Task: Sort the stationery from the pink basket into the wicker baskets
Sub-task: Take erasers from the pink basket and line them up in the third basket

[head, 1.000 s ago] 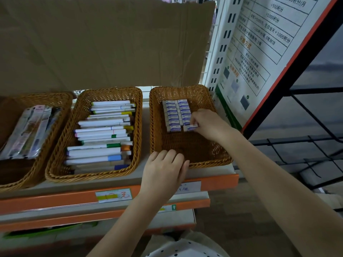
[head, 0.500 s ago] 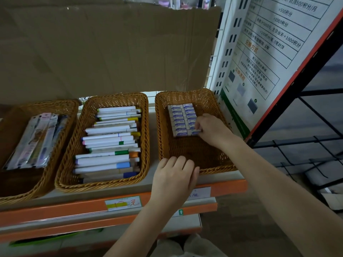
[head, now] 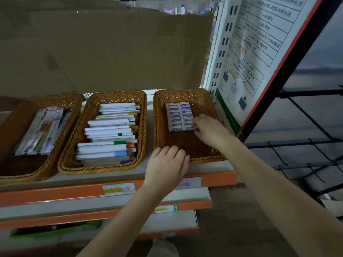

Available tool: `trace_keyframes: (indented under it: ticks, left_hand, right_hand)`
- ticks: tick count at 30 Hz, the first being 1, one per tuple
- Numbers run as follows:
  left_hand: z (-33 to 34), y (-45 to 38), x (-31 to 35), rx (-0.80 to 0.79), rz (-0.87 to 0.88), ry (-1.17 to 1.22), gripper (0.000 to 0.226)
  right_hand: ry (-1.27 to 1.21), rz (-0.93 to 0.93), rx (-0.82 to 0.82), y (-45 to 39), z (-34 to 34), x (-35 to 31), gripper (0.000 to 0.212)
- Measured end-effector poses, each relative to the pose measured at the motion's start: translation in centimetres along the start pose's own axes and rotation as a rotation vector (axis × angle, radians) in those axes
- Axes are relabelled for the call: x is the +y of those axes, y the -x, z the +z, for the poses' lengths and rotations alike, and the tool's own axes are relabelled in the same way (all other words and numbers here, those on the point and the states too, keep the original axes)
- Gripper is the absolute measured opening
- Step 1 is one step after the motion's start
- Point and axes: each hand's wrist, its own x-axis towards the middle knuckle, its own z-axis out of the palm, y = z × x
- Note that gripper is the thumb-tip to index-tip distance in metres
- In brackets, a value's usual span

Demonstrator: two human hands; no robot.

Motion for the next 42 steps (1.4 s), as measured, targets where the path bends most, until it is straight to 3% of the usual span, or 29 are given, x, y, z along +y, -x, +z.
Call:
trace_keyframes:
  ticks: [7, 17, 21, 26, 33, 42]
  left_hand:
    - [-1.8, -0.6, -0.4, -0.149, -0.047, 0.034, 0.037]
    - [-8.7, -3.3, -9.1, -0.313, -0.192, -0.297, 0.037]
    - [-12.0, -1.0, -14.5, -0.365, -0.288, -0.388, 0.037]
    - [-16.3, 4.7, -20.9, -0.342, -0.397, -0.439, 0.031]
    - [-22.5, 12.0, -29.2, -0.3, -0.447, -0.514, 0.031]
    - [-26.2, 18.0, -42.2, -0.339, -0.601, -0.484, 0.027]
  right_hand:
    - [0.055, -0.153, 0.075, 3.3, -0.8, -0.7, 0.024]
    - [0.071, -0.248, 0.086, 1.9, -5.2, -7.3, 0.016]
    - [0.124, -0.305, 0.081, 0.5, -5.9, -13.4, 0.006]
    - [0.159, -0.331, 0.013, -0.9, -4.6, -22.6, 0.021]
    - [0.163, -0.44, 0.052, -2.6, -2.4, -36.3, 0.009]
    - [0.097, -0.549, 0.059, -7.0, 0.3, -50.6, 0.022]
